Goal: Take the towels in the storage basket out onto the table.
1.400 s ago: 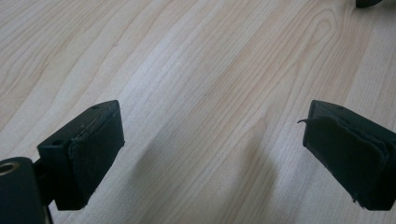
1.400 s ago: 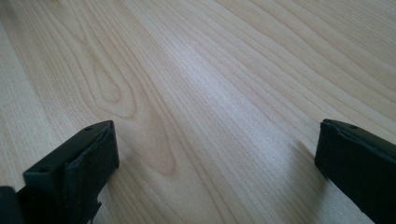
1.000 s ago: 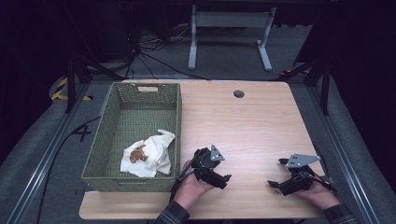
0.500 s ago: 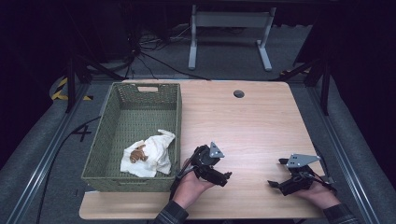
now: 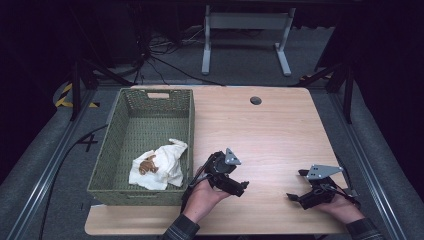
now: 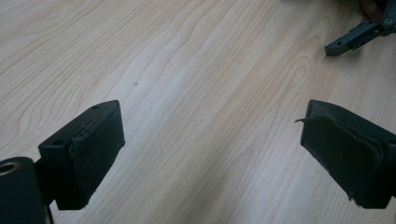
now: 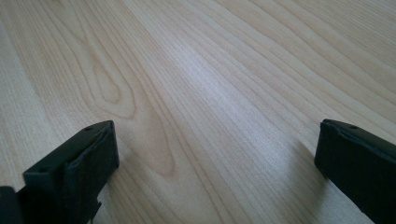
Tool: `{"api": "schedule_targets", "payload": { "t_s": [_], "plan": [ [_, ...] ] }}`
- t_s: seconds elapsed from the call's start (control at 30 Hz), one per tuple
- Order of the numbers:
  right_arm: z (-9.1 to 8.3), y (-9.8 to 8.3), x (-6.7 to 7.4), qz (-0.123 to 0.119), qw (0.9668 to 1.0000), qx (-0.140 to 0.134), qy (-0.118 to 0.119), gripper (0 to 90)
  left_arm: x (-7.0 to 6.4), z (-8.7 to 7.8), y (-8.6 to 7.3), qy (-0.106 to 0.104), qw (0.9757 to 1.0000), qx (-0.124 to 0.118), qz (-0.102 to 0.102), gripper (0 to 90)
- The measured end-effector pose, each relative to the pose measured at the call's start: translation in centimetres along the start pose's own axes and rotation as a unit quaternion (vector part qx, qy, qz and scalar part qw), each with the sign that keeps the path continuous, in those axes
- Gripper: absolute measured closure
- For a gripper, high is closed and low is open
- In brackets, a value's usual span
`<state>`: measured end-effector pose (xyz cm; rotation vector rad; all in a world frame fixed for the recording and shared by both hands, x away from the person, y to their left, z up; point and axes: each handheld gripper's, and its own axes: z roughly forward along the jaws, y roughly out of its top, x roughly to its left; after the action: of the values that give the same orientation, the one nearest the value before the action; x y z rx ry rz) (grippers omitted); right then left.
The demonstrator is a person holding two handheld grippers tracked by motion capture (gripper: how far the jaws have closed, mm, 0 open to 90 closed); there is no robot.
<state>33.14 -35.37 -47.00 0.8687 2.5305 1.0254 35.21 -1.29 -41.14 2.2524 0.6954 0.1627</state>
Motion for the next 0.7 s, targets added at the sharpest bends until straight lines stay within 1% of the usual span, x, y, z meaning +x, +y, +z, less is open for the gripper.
{"api": "schedule_targets", "payload": {
  "t_s": [0.07, 0.17, 0.23, 0.3, 0.33, 0.43, 0.53, 0.57, 0.6, 0.63, 0.7],
  "plan": [
    [0.0, 0.0, 0.0, 0.0, 1.0, 0.0, 0.0, 0.0, -0.1, -0.2, 0.2, 0.003, 1.0, -0.001, -0.001, 6.7],
    [0.0, 0.0, 0.0, 0.0, 1.0, 0.0, 0.0, 0.0, -0.1, -0.6, 0.5, 0.003, 1.0, -0.003, 0.0, 6.7],
    [0.0, 0.0, 0.0, 0.0, 1.0, 0.0, 0.0, 0.0, 0.0, -0.9, 0.8, -0.005, 0.9999, -0.01, -0.002, 6.7],
    [0.0, 0.0, 0.0, 0.0, 1.0, 0.0, 0.0, 0.0, 0.1, -1.2, 1.1, -0.004, 0.9999, -0.011, -0.001, 6.7],
    [0.0, 0.0, 0.0, 0.0, 1.0, 0.001, 0.0, 0.0, 0.2, -1.3, 1.2, -0.009, 0.9999, -0.013, -0.005, 6.7],
    [0.0, 0.0, 0.0, 0.0, 1.0, 0.0, 0.0, 0.0, 0.3, -1.6, 1.8, -0.008, 0.9999, -0.015, 0.001, 6.9],
    [0.0, 0.0, 0.0, -0.001, 1.0, 0.0, 0.001, 0.0, 0.5, -2.0, 2.2, -0.014, 0.9998, -0.016, -0.001, 6.9],
    [0.0, 0.0, 0.0, -0.001, 1.0, 0.0, 0.001, 0.0, 0.6, -2.1, 2.4, -0.013, 0.9998, -0.016, 0.0, 6.9],
    [0.0, 0.0, 0.0, -0.001, 1.0, 0.0, 0.001, 0.0, 0.7, -2.3, 2.5, -0.012, 0.9997, -0.019, 0.004, 6.9],
    [0.0, 0.0, 0.0, -0.001, 1.0, 0.0, 0.001, 0.0, 0.8, -2.4, 2.6, -0.017, 0.9996, -0.02, 0.003, 6.9],
    [0.0, 0.0, 0.0, -0.001, 1.0, 0.0, 0.001, 0.0, 0.8, -2.7, 2.9, -0.018, 0.9996, -0.021, 0.008, 6.9]
  ]
}}
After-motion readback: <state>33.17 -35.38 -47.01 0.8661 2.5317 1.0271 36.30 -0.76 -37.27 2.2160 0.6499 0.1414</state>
